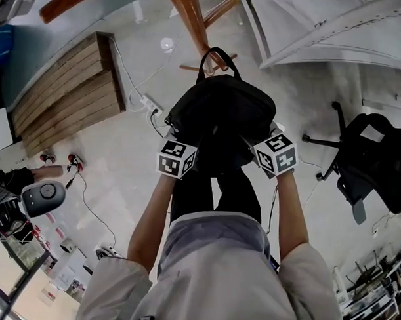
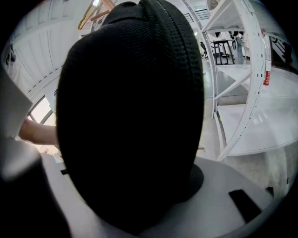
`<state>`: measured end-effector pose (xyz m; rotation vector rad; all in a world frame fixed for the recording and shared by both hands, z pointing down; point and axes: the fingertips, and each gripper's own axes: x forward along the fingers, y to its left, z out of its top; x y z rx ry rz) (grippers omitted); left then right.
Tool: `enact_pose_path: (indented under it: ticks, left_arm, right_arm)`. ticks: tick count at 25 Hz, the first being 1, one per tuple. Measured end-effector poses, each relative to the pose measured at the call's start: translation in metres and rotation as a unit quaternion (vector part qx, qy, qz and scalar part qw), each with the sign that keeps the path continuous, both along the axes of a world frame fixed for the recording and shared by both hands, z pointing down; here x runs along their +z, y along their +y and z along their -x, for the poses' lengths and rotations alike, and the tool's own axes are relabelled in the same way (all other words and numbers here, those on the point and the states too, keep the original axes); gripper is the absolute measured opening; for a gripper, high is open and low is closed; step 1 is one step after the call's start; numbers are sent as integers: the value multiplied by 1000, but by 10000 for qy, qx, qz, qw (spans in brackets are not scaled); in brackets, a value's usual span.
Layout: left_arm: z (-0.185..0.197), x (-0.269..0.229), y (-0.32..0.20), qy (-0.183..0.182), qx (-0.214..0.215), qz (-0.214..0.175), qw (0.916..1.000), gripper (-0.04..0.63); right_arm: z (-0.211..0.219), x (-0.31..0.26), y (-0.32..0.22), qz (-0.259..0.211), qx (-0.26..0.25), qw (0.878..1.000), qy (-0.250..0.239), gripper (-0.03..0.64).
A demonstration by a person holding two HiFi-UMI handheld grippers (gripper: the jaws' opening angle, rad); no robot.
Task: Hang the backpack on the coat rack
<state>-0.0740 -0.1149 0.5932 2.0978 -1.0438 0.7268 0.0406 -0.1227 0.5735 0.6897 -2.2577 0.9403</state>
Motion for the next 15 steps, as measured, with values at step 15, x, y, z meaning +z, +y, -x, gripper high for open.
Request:
enact_pose_path:
  ticks: [15]
  left_arm:
    - [5,26,-2,18,-34,285,9996,121]
  right_arm:
    - [4,25,-2,214,27,9997,60,170]
